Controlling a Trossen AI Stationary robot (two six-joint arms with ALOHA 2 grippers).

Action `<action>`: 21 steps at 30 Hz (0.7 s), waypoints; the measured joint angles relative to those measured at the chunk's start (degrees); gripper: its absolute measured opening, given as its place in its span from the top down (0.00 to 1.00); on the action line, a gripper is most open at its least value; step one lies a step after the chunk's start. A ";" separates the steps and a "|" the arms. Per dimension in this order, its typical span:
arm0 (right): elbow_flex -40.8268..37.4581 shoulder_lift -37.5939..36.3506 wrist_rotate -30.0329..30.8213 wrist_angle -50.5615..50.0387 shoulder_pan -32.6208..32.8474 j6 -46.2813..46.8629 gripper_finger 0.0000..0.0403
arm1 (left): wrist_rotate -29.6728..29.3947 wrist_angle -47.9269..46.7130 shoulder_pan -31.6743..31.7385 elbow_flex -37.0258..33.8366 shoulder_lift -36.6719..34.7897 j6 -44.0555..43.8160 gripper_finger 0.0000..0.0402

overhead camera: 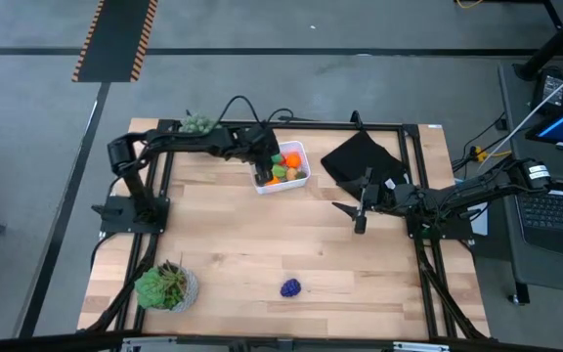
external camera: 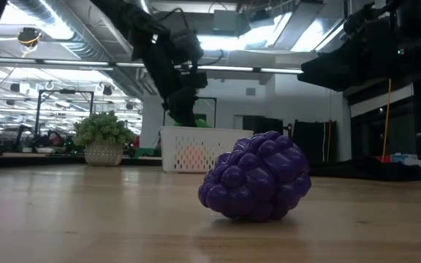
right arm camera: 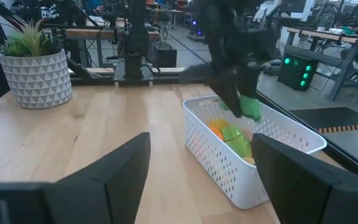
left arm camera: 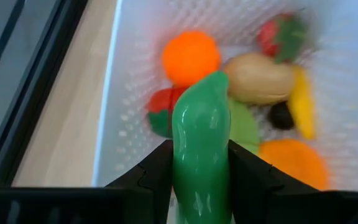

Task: Pick and placing Produce into tupperware
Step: Put the peas into the white bin, then put the grapes into the white bin

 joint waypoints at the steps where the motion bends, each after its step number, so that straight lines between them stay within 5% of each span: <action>1: 0.00 0.00 0.00 0.00 0.00 0.00 0.30 | -0.61 0.17 0.24 0.00 0.55 0.04 0.71; 10: 0.00 0.00 0.00 -0.02 0.00 -0.02 0.30 | -3.48 0.22 1.87 0.00 1.74 1.03 0.70; 21: 0.00 0.00 0.00 -0.09 0.00 -0.02 0.30 | -3.48 0.01 1.13 0.00 1.74 1.49 0.59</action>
